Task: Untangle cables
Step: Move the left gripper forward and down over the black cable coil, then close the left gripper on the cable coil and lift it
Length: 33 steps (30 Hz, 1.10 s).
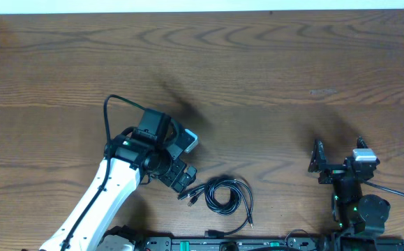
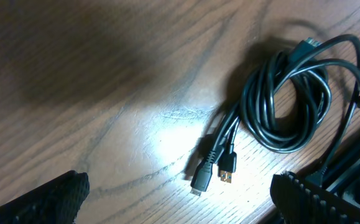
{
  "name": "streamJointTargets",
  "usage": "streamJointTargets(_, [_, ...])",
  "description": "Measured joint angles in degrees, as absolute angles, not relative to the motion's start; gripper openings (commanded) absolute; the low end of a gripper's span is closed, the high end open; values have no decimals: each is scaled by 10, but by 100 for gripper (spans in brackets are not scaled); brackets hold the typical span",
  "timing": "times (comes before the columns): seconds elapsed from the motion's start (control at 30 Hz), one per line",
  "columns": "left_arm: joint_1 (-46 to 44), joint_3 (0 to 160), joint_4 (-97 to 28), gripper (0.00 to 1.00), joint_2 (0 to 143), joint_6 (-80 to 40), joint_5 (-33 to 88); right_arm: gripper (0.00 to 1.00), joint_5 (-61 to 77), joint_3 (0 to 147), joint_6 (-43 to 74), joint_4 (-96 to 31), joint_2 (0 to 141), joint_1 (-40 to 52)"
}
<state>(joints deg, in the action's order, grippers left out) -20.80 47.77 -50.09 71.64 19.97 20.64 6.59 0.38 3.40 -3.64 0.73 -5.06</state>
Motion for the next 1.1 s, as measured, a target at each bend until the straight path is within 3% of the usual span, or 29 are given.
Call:
streamJointTargets(0.6, [-217,478,-482,98,823,232,206,99,66,4,34,-36,7,-51])
streamJointTargets(1.1, [-360,478,-427,98,823,275,206,99,66,4,34,-36,7,-51])
